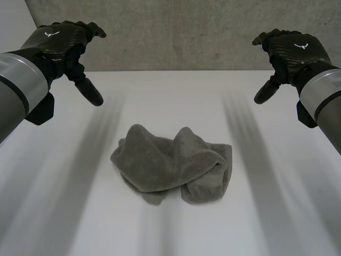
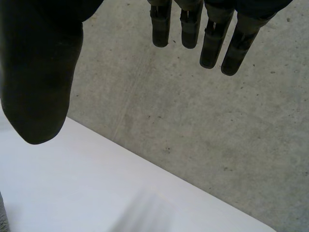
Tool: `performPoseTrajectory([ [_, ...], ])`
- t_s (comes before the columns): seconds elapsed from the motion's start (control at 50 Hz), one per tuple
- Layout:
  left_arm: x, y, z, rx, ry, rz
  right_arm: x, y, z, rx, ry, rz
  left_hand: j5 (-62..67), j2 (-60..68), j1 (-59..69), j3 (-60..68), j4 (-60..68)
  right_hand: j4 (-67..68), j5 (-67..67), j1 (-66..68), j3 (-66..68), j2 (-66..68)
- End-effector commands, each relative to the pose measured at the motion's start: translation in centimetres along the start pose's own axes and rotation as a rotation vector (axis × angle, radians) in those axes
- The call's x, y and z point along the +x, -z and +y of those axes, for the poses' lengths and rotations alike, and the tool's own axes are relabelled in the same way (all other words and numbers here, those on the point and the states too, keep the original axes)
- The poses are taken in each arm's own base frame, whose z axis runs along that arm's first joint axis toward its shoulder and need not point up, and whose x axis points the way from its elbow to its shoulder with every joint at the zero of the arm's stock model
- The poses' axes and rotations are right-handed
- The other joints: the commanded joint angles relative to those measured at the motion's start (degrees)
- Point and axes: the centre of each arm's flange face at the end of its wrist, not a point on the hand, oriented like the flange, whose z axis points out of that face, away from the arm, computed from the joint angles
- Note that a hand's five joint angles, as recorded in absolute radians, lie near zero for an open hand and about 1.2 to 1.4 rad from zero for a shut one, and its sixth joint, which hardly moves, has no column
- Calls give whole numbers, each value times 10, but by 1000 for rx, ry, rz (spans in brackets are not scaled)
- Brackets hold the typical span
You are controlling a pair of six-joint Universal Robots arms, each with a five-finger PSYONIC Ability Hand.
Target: Fold the towel.
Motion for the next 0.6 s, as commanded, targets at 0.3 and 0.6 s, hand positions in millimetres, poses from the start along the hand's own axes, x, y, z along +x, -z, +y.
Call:
performPoseTrajectory([
  [0.3,4,-54,73,-133,-13,20,-41,-19,88,-258,88,-332,-122,-47,-46,-37,-49,-45,-34,-32,-40,-43],
  [0.6,42,-65,190,-437,-173,170,-75,1,158,-487,66,-464,-30,45,46,56,43,198,208,210,202,199],
])
